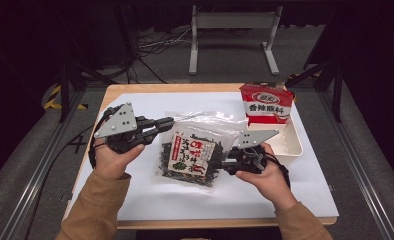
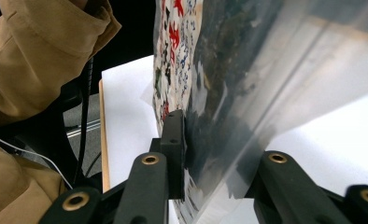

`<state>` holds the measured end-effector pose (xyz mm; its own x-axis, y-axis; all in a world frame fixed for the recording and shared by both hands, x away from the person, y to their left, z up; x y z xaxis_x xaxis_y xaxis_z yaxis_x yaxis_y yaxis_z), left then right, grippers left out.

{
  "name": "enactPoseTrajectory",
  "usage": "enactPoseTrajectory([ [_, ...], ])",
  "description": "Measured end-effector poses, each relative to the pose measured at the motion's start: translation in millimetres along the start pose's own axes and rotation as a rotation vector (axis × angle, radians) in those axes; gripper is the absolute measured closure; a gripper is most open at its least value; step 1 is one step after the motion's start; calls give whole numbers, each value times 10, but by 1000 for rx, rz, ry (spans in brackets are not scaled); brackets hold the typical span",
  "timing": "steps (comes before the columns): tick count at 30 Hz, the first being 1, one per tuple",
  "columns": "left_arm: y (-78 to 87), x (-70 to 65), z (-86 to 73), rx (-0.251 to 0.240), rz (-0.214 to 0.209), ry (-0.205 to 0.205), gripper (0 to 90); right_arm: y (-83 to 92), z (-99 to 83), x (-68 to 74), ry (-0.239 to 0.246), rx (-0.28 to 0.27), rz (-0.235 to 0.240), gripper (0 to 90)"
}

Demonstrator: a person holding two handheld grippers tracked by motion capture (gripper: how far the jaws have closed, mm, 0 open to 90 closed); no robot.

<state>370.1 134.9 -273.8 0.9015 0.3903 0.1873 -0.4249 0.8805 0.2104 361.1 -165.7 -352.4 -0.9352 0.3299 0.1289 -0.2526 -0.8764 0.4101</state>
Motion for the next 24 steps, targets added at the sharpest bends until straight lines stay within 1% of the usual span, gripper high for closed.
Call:
enactPoseTrajectory([
  [1,10,4,-2,2,4,-5,867,3,7,2,2,2,2,728],
  [6,53,9,-34,3,24,15,847,39,45,7,-4,-3,10,736],
  [8,77,8,-44,-3,37,27,816,68,64,1,7,-4,0,739],
  [9,77,8,-44,-3,37,27,798,81,72,-5,7,-3,-1,741],
  [11,109,17,-50,-7,51,30,784,91,78,-8,11,0,-4,741],
  [12,123,18,-55,-9,55,40,743,109,87,-18,23,14,-15,742],
  [13,148,21,-66,-7,63,47,725,117,90,-26,26,13,-18,743],
  [17,190,25,-87,-7,70,52,701,160,107,-55,31,5,-27,743],
  [21,237,30,-119,6,77,62,665,234,154,-81,55,2,-49,743],
  [24,255,37,-164,12,81,84,639,294,190,-99,74,3,-63,744],
])
Point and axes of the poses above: each handheld gripper's, and its own axes: y roughly backward along the jaws, z roughly out of its top, x roughly to its left, the point moved 2 cm from there along -y, roughly forward along the jaws, and after that the axes turned 2 degrees about -x, right-handed, at the moved point
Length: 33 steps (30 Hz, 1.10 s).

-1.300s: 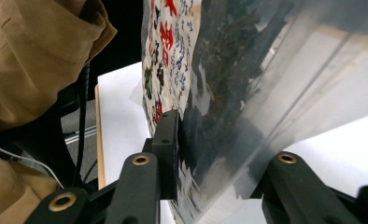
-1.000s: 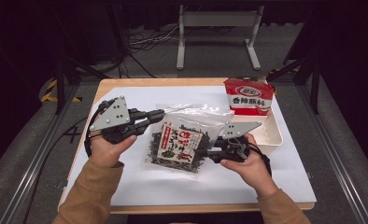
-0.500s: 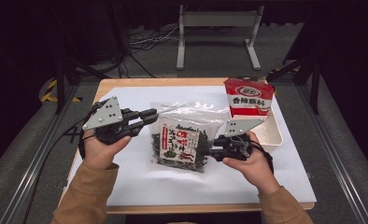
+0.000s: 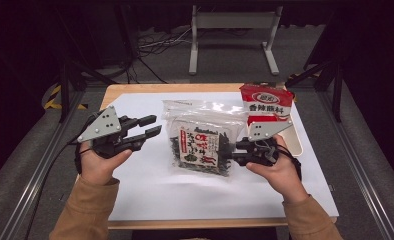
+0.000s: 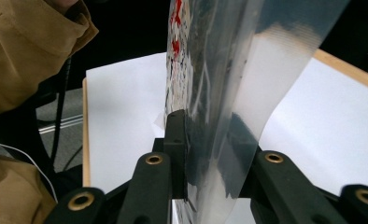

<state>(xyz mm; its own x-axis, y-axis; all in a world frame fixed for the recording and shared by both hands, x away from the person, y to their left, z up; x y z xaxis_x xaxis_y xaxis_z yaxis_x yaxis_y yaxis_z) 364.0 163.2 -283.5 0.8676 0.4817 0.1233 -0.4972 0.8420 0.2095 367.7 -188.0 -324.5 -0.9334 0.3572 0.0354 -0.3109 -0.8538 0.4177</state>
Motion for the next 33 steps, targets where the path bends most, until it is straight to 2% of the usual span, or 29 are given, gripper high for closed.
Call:
enactPoseTrajectory([
  [7,16,49,-117,35,11,51,585,181,83,-79,39,-9,-55,744],
  [11,23,70,-175,55,15,59,574,232,117,-91,44,-13,-62,744],
  [15,16,118,-294,78,18,91,548,305,159,-122,39,-13,-71,745],
  [18,5,159,-371,75,29,111,511,364,205,-151,44,-7,-82,744],
  [19,-7,188,-416,76,24,130,507,385,225,-167,42,-6,-83,744],
  [26,-28,271,-541,94,24,176,494,542,363,-279,30,-14,-110,744],
  [33,-50,329,-638,109,31,204,468,650,458,-341,37,-17,-137,744],
])
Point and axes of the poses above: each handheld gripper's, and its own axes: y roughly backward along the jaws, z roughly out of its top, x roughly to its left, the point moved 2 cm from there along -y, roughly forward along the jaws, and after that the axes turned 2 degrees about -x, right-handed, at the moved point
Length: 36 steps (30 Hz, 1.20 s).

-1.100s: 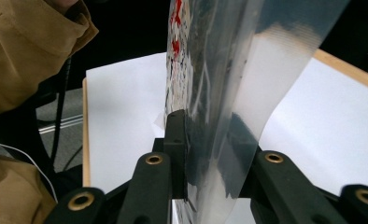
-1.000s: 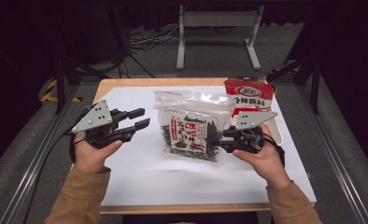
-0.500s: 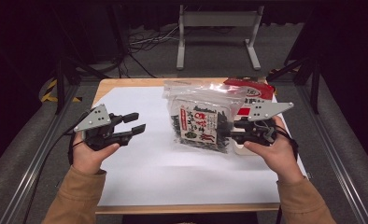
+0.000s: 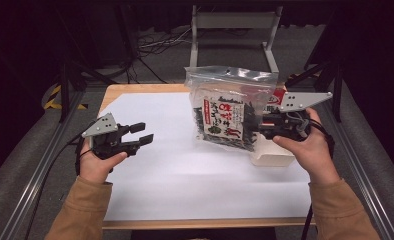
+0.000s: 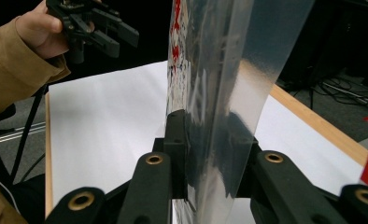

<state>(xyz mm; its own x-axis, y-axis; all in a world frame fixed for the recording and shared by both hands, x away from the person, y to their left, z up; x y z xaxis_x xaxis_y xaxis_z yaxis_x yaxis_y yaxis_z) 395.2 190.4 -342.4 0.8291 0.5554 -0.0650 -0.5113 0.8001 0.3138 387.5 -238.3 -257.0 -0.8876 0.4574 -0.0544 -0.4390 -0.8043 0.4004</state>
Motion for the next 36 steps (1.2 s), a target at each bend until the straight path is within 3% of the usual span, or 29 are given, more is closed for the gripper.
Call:
enactPoseTrajectory([
  [9,-41,62,-73,12,8,21,438,141,94,-79,12,-5,-41,744],
  [13,-42,92,-91,15,24,10,424,194,99,-132,15,-4,-58,745],
  [36,-1,175,-186,25,55,30,391,513,-67,-409,16,1,-185,745],
])
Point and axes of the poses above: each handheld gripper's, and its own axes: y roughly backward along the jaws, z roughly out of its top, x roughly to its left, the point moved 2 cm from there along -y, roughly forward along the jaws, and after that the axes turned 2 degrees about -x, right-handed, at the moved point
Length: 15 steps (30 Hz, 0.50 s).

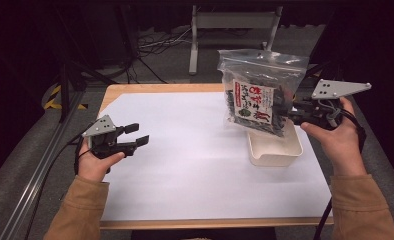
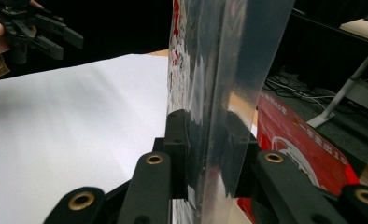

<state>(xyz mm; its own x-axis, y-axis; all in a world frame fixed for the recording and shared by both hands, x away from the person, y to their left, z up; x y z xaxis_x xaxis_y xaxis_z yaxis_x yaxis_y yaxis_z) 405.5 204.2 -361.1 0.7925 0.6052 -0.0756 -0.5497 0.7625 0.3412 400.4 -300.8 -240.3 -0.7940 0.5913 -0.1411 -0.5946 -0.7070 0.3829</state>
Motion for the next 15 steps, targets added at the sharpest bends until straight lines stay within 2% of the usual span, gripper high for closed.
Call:
enactPoseTrajectory([
  [13,18,36,-30,2,9,7,391,88,-181,-166,-47,-18,-68,745],
  [15,20,36,-35,5,7,10,391,112,-226,-200,-59,-19,-91,745],
])
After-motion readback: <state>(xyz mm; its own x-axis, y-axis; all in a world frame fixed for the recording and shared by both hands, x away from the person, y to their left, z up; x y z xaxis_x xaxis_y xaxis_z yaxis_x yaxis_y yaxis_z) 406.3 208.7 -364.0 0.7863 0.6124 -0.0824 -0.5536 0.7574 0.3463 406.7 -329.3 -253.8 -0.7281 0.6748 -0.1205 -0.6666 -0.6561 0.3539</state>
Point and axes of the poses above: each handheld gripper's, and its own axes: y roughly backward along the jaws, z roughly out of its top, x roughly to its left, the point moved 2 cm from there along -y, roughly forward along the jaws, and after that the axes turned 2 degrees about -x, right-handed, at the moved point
